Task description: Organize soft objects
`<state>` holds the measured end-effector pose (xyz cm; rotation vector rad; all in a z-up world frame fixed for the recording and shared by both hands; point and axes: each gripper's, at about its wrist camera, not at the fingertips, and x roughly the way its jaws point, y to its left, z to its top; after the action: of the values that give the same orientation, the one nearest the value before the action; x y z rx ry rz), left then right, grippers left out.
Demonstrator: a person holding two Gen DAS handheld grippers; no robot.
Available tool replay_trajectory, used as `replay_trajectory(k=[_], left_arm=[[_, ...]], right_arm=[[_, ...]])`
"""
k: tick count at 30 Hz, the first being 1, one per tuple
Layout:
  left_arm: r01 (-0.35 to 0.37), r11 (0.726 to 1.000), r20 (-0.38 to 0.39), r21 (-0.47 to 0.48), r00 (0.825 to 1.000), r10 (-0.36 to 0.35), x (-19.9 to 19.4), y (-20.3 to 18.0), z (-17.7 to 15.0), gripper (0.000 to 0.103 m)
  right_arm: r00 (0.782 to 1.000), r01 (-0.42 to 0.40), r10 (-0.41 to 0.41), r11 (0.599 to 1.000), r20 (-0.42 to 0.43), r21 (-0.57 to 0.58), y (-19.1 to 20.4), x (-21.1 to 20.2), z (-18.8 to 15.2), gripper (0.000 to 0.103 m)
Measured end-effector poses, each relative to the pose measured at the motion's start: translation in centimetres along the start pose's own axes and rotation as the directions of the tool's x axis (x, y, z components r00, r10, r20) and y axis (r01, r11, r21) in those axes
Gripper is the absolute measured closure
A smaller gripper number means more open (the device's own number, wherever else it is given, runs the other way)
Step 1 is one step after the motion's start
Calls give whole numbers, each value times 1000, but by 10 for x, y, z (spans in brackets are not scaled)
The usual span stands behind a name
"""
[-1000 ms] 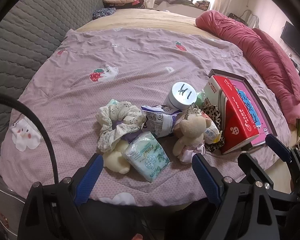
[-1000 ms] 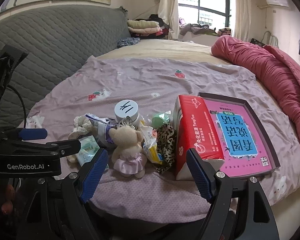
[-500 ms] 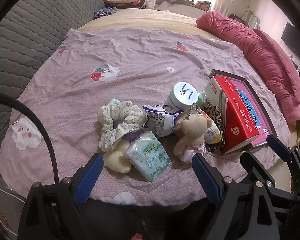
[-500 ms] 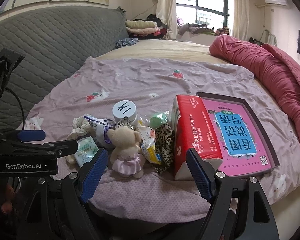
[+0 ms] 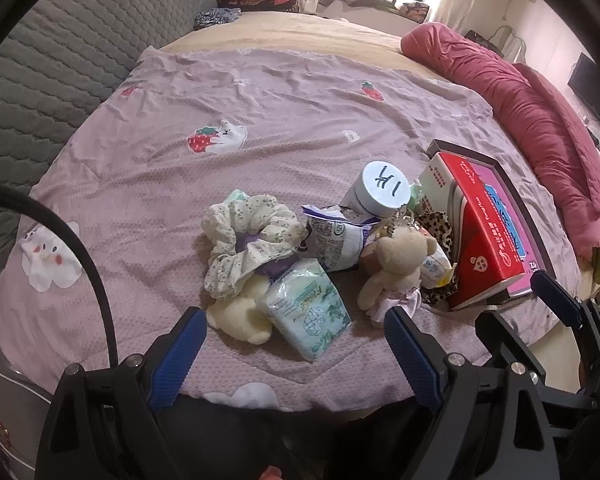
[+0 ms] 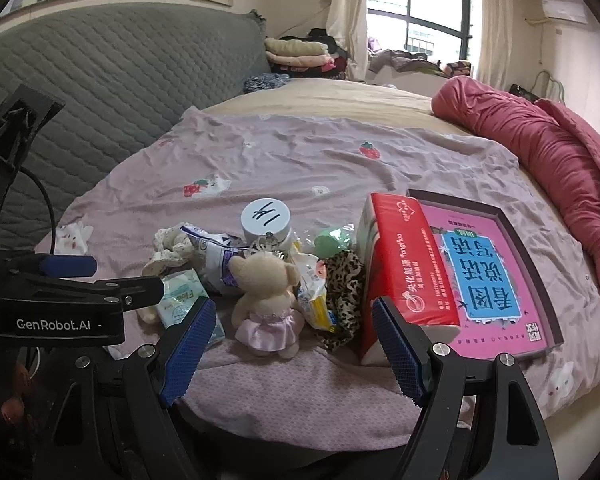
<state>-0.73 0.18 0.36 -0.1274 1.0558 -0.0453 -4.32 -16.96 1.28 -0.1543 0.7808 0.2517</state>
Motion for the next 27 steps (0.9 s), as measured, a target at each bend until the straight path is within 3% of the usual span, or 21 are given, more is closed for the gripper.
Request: replay_trajectory(k=[18, 27], left_arm=[[-12, 991, -22, -136, 1000, 9, 27, 62, 17, 13], [1, 987, -80, -159, 997, -14, 67, 83, 31, 13]], right_arm=[[999, -11, 7, 996, -44, -85, 27, 50, 9, 22], [998, 14, -21, 990, -51, -142, 36, 77, 13, 22]])
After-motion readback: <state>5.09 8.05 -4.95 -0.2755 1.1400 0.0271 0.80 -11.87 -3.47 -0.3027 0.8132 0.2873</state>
